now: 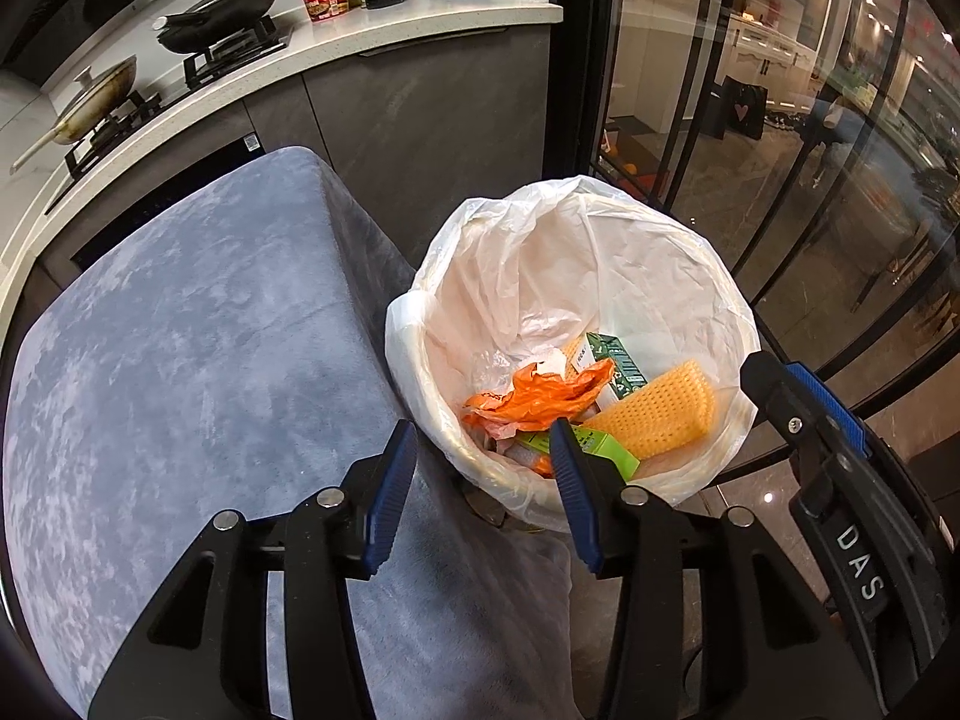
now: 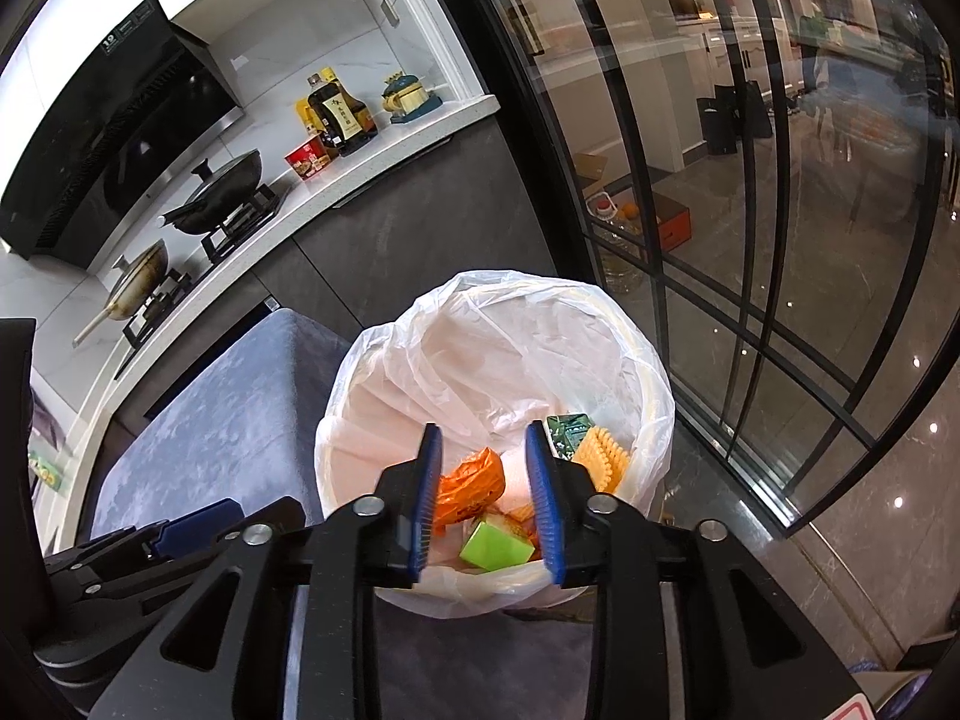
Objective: Collect trash
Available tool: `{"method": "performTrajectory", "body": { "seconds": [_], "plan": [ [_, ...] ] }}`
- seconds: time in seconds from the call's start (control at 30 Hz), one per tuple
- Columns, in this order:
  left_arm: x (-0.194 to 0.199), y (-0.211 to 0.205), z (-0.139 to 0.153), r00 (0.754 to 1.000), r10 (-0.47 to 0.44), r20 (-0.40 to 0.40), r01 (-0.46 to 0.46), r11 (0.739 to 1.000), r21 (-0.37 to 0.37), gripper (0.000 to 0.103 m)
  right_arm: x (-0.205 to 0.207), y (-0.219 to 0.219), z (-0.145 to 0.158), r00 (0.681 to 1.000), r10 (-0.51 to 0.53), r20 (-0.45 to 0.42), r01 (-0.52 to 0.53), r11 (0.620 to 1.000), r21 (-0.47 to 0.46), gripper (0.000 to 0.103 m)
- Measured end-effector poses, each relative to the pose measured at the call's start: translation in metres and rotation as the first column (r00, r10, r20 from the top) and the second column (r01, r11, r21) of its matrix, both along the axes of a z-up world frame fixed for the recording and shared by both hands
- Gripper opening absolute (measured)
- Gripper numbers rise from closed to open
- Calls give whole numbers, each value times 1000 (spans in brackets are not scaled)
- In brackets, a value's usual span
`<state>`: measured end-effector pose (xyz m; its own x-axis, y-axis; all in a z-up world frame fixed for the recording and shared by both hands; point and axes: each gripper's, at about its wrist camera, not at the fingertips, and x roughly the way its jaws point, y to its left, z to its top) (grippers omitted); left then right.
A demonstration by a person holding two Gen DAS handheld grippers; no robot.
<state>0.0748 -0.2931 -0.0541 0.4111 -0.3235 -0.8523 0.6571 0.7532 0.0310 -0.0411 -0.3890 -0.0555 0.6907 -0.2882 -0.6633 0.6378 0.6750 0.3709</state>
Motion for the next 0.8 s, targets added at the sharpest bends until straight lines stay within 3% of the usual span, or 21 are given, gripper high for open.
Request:
{"method": "performTrajectory", "body": {
  "seconds": [0.33,0.47,0.8],
  "plan": [
    [-3,24,12,999,25,30,-24,999,-21,51,-8,12,14,1000,14,-2,-14,999,-33,50],
    [-6,36,16,998,41,51,-39,999,-28,63,-8,21,19,1000,24,-12,-24,999,-45,57],
    [-8,71,23,994,85,71,-82,996,-40,71,-11,48,31,997,56,-48,-61,993,-104,72]
  ]
}}
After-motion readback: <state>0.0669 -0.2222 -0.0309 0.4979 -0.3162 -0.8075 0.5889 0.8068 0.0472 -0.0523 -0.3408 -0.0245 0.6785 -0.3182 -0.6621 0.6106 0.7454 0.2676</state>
